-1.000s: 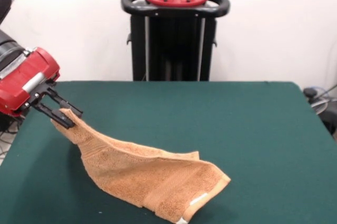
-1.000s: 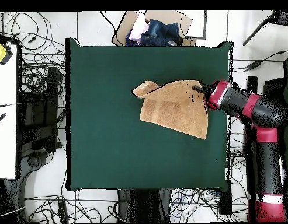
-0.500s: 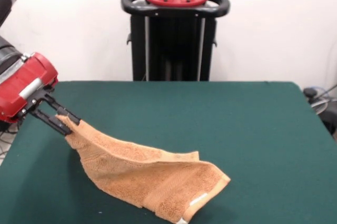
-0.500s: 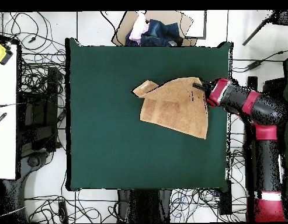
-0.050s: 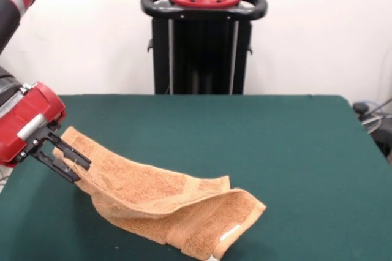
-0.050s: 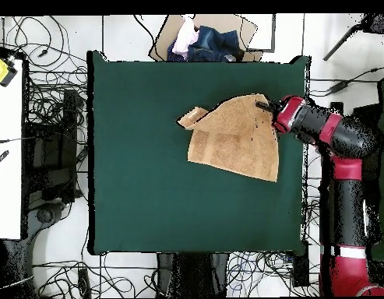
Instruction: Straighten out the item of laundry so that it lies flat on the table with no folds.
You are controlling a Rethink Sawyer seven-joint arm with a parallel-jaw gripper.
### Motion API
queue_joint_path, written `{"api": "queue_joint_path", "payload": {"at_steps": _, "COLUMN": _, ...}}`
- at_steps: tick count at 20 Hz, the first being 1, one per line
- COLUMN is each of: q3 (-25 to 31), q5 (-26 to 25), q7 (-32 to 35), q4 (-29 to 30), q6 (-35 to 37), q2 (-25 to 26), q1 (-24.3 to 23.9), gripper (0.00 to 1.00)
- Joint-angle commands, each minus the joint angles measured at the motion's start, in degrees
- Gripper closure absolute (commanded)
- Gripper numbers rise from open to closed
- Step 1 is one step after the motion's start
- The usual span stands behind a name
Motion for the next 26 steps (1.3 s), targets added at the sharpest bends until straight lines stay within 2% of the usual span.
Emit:
{"api": "queue_joint_path", "payload": {"at_steps": 1, "q3": -3.97, "q5": 1.05, "q7": -13.13, "q4": -6.13, "q6": -0.62, "q2": 2.41, "q1": 0.99, "gripper": 1.00}}
{"api": "queue_joint_path", "payload": {"at_steps": 7, "q3": -2.22, "q5": 3.62, "q7": -11.48, "q4": -7.52, "q6": -1.26, "q2": 4.70, "q1": 1.53, "gripper": 1.00}}
{"api": "queue_joint_path", "payload": {"at_steps": 20, "q3": -2.82, "q5": 6.94, "q7": -5.42, "q4": -11.87, "q6": -4.63, "q2": 7.27, "q1": 2.66, "gripper": 1.00}}
{"api": "queue_joint_path", "payload": {"at_steps": 26, "q3": -3.73, "q5": 8.44, "q7": -2.59, "q4": -15.92, "q6": -4.19, "q2": 7.53, "q1": 4.65, "gripper": 1.00}}
